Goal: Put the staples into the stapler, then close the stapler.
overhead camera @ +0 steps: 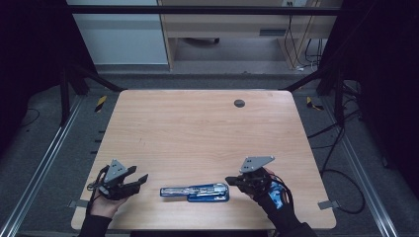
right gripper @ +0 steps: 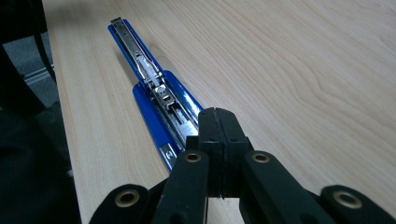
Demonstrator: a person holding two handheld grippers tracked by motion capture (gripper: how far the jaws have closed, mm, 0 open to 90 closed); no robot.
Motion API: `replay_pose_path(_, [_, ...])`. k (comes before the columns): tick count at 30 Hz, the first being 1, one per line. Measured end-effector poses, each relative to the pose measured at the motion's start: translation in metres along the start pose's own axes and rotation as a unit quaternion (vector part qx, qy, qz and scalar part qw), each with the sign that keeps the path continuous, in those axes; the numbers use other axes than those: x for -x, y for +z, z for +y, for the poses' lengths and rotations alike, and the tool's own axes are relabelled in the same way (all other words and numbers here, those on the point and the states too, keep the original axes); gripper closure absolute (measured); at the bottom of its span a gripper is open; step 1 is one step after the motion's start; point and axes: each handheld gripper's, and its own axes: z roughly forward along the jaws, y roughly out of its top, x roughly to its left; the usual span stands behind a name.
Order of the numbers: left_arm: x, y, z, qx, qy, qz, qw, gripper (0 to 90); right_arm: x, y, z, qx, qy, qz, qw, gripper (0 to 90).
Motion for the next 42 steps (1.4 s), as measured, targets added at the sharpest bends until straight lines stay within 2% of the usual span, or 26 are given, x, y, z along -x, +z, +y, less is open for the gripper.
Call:
replay_pose_path(1, [0.000, 0.000, 0.000, 0.000, 0.000, 0.000, 1.0000, 42.7, 0.000, 0.000, 0.000, 0.000, 0.000, 0.000, 1.0000, 90.0])
replay_pose_path(7, [0.011, 0.000, 0.002, 0.000, 0.024, -0.037, 0.9990, 41.1, -0.009, -0.002, -0.012, 0.007, 0.018, -0.009, 0.9998, 90.0])
replay_pose_path(13, [0.016, 0.000, 0.003, 0.001, 0.029, -0.048, 0.9985, 40.6, -0.012, -0.001, -0.019, 0.006, 0.029, -0.011, 0.9995, 90.0])
replay_pose_path(18, [0.021, 0.002, 0.002, -0.009, 0.048, -0.077, 0.9958, 38.8, -0.017, 0.003, -0.025, 0.000, 0.034, -0.011, 0.9994, 90.0])
replay_pose_path(21, [0.025, 0.004, 0.002, -0.014, 0.061, -0.088, 0.9942, 37.6, -0.019, 0.006, -0.026, -0.004, 0.035, -0.010, 0.9993, 90.0])
replay_pose_path(33, [0.031, 0.008, 0.002, -0.030, 0.079, -0.110, 0.9903, 34.5, -0.023, 0.015, -0.030, -0.014, 0.034, -0.013, 0.9993, 90.0])
replay_pose_path(35, [0.032, 0.010, 0.001, -0.036, 0.084, -0.117, 0.9889, 34.1, -0.024, 0.016, -0.030, -0.016, 0.035, -0.014, 0.9992, 90.0])
replay_pose_path(42, [0.035, 0.013, 0.002, -0.046, 0.095, -0.122, 0.9870, 33.8, -0.024, 0.019, -0.031, -0.020, 0.032, -0.014, 0.9992, 90.0])
